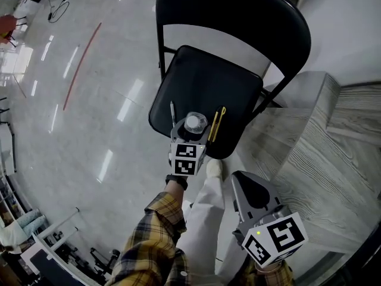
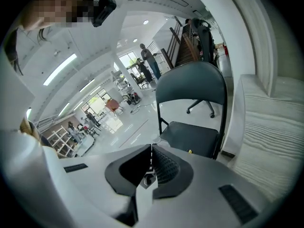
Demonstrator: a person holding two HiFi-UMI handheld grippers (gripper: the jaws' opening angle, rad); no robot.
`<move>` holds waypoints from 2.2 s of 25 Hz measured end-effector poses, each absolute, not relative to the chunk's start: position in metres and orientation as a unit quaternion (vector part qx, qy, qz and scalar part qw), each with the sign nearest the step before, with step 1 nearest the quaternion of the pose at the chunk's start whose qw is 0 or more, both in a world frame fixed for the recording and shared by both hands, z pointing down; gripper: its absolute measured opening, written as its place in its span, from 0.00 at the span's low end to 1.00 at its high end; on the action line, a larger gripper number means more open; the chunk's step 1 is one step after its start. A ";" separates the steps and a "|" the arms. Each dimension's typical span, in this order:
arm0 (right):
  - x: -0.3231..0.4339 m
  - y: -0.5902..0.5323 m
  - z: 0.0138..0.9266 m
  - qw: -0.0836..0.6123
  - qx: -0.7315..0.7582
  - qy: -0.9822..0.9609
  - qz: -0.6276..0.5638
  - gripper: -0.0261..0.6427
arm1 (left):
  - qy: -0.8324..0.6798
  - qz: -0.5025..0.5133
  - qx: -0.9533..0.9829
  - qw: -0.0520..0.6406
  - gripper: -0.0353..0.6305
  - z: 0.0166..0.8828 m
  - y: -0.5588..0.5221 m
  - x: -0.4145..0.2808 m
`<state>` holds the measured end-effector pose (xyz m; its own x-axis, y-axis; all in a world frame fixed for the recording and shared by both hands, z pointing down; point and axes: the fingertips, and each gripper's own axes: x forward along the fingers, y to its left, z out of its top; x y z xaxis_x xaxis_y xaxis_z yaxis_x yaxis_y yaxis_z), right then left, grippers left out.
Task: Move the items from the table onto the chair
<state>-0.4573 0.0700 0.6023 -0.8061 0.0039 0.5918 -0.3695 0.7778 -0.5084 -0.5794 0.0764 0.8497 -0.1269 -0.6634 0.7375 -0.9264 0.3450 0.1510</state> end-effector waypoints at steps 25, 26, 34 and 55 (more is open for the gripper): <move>-0.354 0.069 0.492 0.218 0.124 -0.927 0.279 0.07 | -0.764 0.193 0.511 0.344 0.25 0.715 0.154 -0.512; -0.343 0.066 0.483 0.211 0.126 -0.929 0.276 0.07 | -0.769 0.189 0.512 0.333 0.21 0.697 0.154 -0.506; -0.228 0.041 0.425 0.159 0.124 -0.951 0.235 0.07 | -0.788 0.121 0.548 0.255 0.06 0.560 0.114 -0.413; 0.044 -0.037 0.378 0.113 0.301 -0.930 0.178 0.07 | -0.506 0.097 0.842 0.158 0.06 0.368 -0.037 -0.017</move>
<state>0.0443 -0.0373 0.3776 -0.7932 -0.5194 0.3178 -0.6001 0.7553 -0.2634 -0.0170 -0.0368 0.3684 0.4687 -0.8219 0.3237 -0.8834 -0.4373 0.1686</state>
